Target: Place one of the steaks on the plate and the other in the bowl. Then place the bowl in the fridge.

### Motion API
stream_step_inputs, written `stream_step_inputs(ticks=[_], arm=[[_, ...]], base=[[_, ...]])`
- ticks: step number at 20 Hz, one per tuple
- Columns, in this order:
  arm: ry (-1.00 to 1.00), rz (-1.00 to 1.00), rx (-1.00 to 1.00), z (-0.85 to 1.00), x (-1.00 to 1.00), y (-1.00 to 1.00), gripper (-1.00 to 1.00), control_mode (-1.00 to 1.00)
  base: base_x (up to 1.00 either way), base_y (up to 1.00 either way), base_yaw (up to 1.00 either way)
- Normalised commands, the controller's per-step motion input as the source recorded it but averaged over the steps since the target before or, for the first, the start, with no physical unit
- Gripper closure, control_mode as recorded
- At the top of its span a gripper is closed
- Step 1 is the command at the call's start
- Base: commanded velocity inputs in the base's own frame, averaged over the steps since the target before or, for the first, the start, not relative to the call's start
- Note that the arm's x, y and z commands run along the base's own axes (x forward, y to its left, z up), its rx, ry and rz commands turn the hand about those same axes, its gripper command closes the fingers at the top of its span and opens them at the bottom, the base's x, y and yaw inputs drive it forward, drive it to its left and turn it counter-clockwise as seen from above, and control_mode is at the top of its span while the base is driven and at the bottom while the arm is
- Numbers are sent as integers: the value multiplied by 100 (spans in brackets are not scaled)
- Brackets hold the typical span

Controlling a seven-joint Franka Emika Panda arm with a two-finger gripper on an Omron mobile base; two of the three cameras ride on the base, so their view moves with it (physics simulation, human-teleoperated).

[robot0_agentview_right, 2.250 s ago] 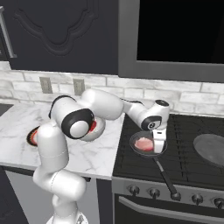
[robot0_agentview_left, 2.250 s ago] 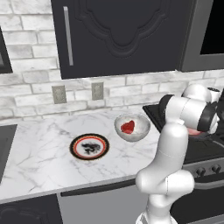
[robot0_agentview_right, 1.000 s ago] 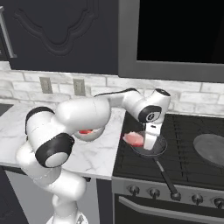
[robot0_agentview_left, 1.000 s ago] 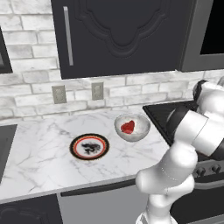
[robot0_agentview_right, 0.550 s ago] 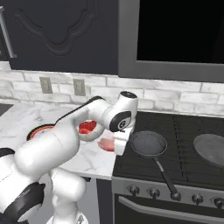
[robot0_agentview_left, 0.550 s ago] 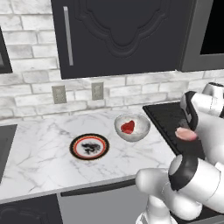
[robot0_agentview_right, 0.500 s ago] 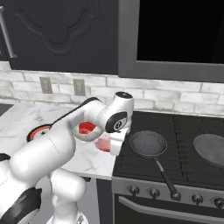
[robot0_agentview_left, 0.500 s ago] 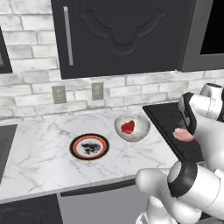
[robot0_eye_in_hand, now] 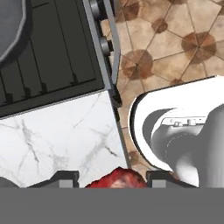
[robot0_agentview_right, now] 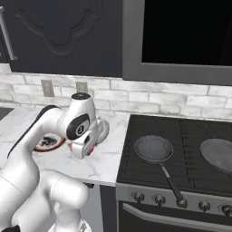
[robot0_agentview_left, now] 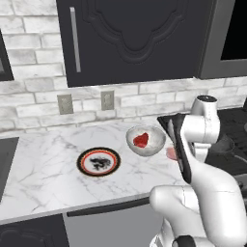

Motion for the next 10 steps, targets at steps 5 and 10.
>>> stream_step_inputs(ticks=[5,10], arm=[[0,-12,-7,14,0,100,100,-100],[0,-3,-7,0,24,100,100,-100]], base=[[0,0,0],[0,0,0]])
